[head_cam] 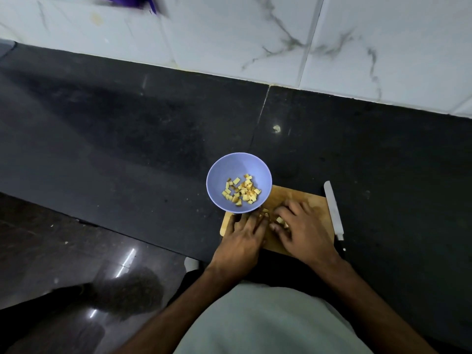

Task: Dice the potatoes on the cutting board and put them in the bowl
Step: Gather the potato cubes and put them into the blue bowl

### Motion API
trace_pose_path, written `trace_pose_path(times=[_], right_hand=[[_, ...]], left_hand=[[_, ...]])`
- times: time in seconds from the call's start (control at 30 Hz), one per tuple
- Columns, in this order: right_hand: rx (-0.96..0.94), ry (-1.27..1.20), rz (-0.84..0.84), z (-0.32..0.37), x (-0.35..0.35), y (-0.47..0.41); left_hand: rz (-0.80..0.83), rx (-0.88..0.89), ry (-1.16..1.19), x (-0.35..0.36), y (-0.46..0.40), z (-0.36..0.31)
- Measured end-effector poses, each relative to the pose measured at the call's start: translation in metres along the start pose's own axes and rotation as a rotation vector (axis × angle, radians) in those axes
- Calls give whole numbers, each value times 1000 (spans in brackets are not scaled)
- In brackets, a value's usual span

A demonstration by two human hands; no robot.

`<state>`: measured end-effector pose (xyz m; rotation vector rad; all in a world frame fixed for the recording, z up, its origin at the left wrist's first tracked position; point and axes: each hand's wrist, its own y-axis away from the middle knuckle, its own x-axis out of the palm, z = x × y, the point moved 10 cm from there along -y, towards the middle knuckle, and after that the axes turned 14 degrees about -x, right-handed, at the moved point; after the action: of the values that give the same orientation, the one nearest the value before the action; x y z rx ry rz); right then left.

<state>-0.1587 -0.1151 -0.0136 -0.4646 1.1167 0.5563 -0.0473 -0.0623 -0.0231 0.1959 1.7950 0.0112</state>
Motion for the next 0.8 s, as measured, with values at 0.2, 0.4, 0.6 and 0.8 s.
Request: trace_pose_path(times=[0.2,0.4,0.6,0.8], right_hand=[[-17,-14,-5,-2,-1,14],[-82,-16,33,9,4,5],[-167,-19,4,18,4,-2],[-97,-42,-50,5,-15,16]], left_hand=[[-36,37,75,-12,-4,0],[16,88,292,-5,8,-6],[6,-46,309,-6,3,10],[25,9,229,4,-2,0]])
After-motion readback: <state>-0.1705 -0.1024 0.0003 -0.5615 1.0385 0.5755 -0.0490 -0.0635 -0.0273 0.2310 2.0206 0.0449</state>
